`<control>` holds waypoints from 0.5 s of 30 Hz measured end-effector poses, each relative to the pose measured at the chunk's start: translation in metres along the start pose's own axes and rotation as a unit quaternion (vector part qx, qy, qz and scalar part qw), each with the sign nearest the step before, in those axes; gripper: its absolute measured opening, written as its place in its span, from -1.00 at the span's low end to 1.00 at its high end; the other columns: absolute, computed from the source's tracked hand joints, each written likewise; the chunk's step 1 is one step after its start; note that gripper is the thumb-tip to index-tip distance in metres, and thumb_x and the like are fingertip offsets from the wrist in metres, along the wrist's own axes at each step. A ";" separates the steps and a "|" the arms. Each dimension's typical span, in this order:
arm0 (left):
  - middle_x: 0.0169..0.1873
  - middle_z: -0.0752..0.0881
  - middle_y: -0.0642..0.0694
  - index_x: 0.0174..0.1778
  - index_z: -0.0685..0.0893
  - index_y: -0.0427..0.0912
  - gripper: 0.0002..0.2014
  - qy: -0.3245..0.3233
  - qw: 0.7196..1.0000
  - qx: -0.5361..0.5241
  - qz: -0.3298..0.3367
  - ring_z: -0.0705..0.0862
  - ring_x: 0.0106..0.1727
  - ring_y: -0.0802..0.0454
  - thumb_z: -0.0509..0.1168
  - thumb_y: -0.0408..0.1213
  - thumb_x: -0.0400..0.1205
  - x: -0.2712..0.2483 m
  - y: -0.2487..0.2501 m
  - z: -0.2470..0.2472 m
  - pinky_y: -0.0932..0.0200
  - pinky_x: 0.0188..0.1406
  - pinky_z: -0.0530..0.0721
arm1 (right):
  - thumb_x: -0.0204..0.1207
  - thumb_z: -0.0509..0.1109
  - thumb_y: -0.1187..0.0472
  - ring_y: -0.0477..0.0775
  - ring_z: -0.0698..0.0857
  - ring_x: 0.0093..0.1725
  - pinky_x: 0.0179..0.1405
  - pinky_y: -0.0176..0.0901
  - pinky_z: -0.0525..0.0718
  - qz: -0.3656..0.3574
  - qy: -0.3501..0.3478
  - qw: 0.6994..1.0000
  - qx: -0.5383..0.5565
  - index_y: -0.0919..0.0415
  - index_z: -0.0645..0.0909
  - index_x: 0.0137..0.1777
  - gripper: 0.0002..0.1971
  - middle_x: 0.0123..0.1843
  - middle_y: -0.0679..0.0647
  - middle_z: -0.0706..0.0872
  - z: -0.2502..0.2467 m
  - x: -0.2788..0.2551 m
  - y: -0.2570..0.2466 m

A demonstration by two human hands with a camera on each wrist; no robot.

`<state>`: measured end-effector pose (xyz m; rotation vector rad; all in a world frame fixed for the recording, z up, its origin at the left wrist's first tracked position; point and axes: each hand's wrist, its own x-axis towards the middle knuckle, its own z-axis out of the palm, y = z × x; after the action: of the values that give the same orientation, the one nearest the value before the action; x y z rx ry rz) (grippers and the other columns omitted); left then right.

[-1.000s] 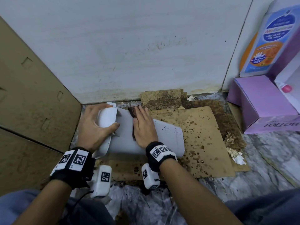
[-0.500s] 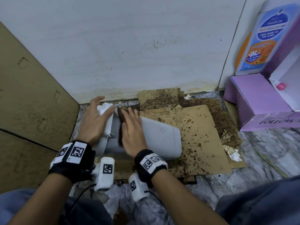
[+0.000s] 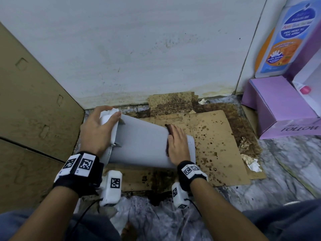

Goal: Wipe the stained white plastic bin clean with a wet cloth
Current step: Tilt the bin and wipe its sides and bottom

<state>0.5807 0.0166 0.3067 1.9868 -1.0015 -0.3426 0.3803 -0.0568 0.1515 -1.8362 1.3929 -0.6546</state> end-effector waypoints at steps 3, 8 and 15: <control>0.15 0.74 -0.08 0.13 0.65 0.12 -0.52 0.002 0.999 0.034 -0.001 0.67 0.20 -0.13 0.33 0.31 0.41 0.000 0.004 0.003 -0.19 0.21 0.67 | 0.75 -0.13 -0.01 0.05 0.00 0.70 0.69 -0.01 -0.12 0.030 0.008 0.999 0.031 0.09 0.15 0.67 -0.49 0.71 0.05 0.15 0.004 0.002 0.002; 0.16 0.72 -0.15 0.14 0.65 0.11 -0.48 -0.001 0.999 0.041 -0.028 0.67 0.19 -0.18 0.30 0.35 0.39 0.005 0.008 0.003 -0.13 0.20 0.66 | 0.72 -0.11 0.03 0.02 -0.07 0.70 0.68 -0.02 -0.18 -0.092 0.011 0.995 0.047 0.00 0.15 0.66 -0.50 0.71 0.01 0.12 0.016 -0.006 -0.055; 0.10 0.74 0.00 0.13 0.69 0.14 -0.72 0.002 1.000 0.021 -0.017 0.68 0.14 -0.05 0.37 0.15 0.57 0.005 -0.009 -0.015 0.06 0.02 0.61 | 0.74 -0.05 0.10 -0.01 -0.09 0.71 0.68 -0.04 -0.17 -0.176 -0.009 0.984 -0.010 0.01 0.09 0.68 -0.50 0.72 -0.01 0.10 0.029 -0.010 -0.071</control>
<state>0.5968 0.0245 0.3095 2.0436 -0.9792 -0.3387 0.4413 -0.0290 0.1906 -2.1220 1.0739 -0.7990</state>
